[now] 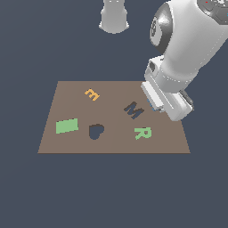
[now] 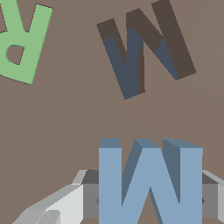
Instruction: Insert a designated object into the corresponding slot on a board.
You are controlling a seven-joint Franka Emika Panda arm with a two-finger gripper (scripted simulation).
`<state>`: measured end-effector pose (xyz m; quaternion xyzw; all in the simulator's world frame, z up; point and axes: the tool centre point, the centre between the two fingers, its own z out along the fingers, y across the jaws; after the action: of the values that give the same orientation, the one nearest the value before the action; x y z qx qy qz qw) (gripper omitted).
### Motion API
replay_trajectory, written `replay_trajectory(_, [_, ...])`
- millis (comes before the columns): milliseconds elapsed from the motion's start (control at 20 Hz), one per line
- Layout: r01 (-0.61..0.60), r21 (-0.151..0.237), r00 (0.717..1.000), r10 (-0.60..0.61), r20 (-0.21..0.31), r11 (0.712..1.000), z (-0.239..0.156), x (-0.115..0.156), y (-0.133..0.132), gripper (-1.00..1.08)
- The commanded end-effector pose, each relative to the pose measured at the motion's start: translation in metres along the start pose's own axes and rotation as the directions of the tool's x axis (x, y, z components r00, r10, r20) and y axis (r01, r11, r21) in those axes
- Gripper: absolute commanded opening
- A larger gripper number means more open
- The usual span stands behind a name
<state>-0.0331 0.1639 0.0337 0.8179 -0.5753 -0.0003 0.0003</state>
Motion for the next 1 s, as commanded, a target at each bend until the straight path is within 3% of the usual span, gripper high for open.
replay_trajectory(0, [0.021, 0.0, 1.0, -0.021, 0.0, 1.0, -0.001, 0.006, 0.001, -1.0])
replay_trajectory(400, [0.139, 0.0, 0.99, -0.139, 0.0, 0.99, -0.003, 0.035, 0.007, -1.0])
replay_trajectory(950, [0.309, 0.0, 0.951, -0.309, -0.001, 0.951, -0.006, 0.08, 0.008, -1.0])
